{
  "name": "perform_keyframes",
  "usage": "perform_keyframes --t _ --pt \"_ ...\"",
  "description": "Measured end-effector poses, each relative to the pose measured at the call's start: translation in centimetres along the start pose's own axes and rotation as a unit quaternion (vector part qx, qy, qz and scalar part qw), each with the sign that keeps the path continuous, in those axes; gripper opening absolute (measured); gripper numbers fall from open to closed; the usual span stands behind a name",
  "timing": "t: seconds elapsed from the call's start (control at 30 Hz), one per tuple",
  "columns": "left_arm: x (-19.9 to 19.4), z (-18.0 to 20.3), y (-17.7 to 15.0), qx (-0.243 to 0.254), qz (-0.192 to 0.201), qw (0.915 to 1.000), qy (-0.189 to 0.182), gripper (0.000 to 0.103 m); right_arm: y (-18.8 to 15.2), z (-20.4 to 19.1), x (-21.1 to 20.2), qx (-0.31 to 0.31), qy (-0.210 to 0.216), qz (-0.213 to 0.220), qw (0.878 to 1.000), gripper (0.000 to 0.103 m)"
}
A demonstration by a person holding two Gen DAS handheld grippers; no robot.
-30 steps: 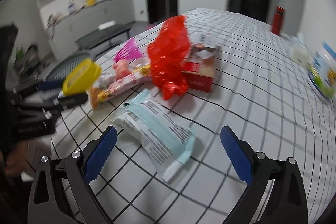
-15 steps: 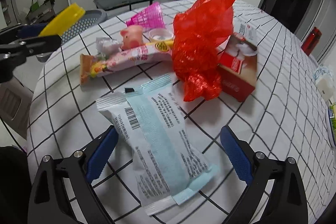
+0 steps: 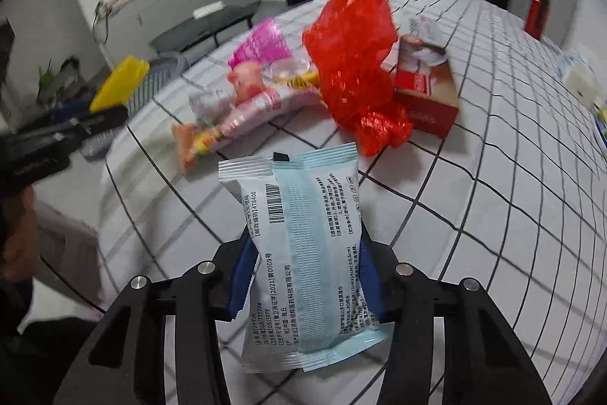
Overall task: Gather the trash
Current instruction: 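Grasp the blue-white packet with the right tool while the left tool lifts the yellow frame, then carry both items over the gray basket and open both tools to drop them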
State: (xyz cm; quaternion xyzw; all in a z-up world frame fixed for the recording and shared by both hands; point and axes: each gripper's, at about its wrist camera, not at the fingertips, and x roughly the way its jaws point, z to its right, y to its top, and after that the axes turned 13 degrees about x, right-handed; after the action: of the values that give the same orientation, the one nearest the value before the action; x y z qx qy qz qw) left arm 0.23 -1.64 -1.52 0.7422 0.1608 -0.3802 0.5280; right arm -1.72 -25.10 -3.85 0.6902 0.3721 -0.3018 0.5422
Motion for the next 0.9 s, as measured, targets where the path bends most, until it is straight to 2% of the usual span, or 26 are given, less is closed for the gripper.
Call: perform_keyframes --t 0.17,0.33,0.63,0.9 --pt "-0.1 -2.6 -0.4 -0.011 0.004 0.9999 0.008 0.064 0.8 -3.1 -2.4 0.022 0.012 0.045 0.999 0.047" --pt "0.0 -6.2 -0.7 -0.020 0.009 0.9992 0.034 0.064 3.0 -7.2 -1.7 0.030 0.040 0.064 0.997 0.047" --pt "0.1 -15.5 -0.8 -0.049 0.006 0.9920 0.116 0.064 7.8 -16.1 3.8 -0.009 0.094 0.039 0.995 0.047" --pt "0.0 -20.8 -0.8 -0.059 0.001 0.9845 0.165 0.064 11.0 -22.9 7.4 -0.045 0.129 0.023 0.990 0.047"
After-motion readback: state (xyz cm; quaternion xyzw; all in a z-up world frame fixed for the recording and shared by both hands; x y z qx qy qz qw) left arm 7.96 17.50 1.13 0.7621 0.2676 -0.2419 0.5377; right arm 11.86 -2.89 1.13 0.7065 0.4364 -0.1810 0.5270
